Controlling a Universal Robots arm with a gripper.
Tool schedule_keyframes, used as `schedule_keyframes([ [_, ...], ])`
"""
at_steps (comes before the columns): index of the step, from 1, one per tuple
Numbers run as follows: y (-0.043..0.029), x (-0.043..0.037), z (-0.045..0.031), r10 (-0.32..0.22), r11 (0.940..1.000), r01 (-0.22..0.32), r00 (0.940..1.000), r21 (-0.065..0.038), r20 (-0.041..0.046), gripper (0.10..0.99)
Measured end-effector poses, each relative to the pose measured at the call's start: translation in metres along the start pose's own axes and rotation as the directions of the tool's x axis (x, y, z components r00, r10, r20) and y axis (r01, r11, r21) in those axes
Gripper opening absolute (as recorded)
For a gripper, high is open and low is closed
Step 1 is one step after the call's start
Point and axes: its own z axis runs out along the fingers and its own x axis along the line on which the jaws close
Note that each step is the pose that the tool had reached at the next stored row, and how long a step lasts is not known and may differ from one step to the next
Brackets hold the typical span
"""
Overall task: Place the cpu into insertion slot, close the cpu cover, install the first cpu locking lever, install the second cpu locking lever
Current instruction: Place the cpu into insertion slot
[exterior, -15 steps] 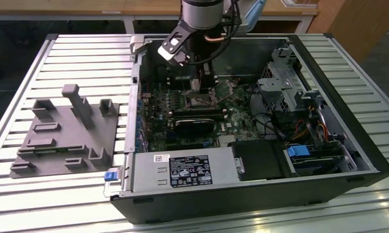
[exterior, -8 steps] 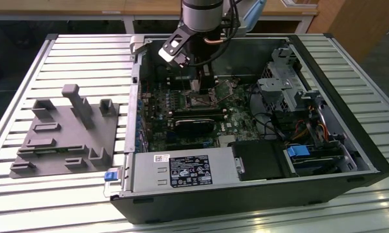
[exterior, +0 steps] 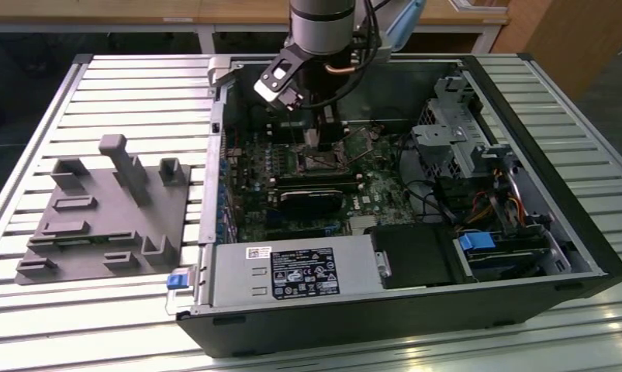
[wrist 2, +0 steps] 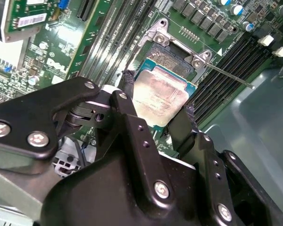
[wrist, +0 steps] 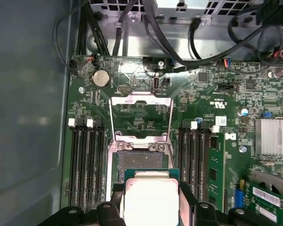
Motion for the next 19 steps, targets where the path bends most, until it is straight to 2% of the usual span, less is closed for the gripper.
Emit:
schedule_keyframes([
  [14,-0.0005,0.0044,0.0161,0.0,1.0,0.0,1.0,0.003,0.0,0.541],
  [19,0.0022,0.0043,0.0194,0.0,1.0,0.0,1.0,0.004,-0.0001,0.541],
])
